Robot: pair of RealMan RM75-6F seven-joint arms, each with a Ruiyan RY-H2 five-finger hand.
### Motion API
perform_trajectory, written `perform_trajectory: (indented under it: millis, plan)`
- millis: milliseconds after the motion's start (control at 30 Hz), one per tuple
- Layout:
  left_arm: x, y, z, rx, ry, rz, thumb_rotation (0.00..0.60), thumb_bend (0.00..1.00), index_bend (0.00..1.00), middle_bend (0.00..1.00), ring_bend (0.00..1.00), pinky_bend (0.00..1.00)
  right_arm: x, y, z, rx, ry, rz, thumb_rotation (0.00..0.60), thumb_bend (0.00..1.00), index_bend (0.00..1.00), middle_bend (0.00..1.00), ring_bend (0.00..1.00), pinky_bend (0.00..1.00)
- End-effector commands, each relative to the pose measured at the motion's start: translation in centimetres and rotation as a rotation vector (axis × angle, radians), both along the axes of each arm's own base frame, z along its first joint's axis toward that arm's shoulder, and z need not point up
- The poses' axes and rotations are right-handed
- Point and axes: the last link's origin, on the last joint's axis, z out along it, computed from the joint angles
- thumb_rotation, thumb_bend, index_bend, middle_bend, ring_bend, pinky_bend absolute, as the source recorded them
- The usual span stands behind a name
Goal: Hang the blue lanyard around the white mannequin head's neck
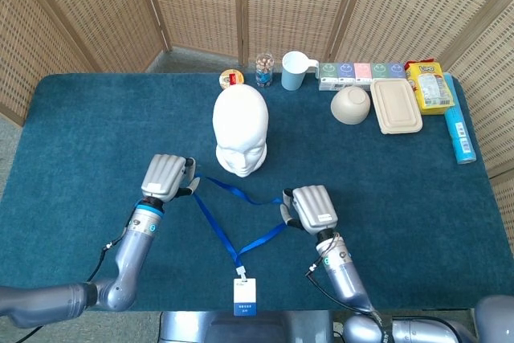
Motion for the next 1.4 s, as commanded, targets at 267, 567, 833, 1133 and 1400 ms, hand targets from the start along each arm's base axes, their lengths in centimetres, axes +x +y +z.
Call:
perform_trajectory:
  millis: [267, 567, 833, 1133, 1400]
  plan:
    - [2.9, -1.5, 4.9, 0.082, -0.097, -0.126, 0.473, 0.46, 0.68, 1.0, 1.0, 1.0, 2.4, -0.1, 5.6, -0.059, -0.129, 0.07, 0.54, 0.58, 0.73, 1.0, 1.0, 1.0]
    - [5.0, -2.1, 8.3, 0.146, -0.168, -0.182, 0.473, 0.46, 0.69, 1.0, 1.0, 1.0, 3.3, -0.7, 9.5, -0.083, -0.221, 0.091, 0.541, 0.58, 0.74, 1.0, 1.0, 1.0]
    - [6.6, -1.8, 10.8, 0.194, -0.205, -0.205, 0.474, 0.46, 0.68, 1.0, 1.0, 1.0, 4.1, -2.0, 11.9, -0.097, -0.281, 0.107, 0.539, 0.58, 0.74, 1.0, 1.0, 1.0]
    - [7.6, -0.6, 12.2, 0.231, -0.218, -0.21, 0.475, 0.46, 0.68, 1.0, 1.0, 1.0, 5.4, -4.4, 13.7, -0.106, -0.325, 0.105, 0.539, 0.58, 0.74, 1.0, 1.0, 1.0]
    - [8.4, 1.2, 13.1, 0.269, -0.212, -0.217, 0.476, 0.46, 0.68, 1.0, 1.0, 1.0, 6.1, -6.6, 14.6, -0.107, -0.361, 0.088, 0.541, 0.58, 0.74, 1.0, 1.0, 1.0]
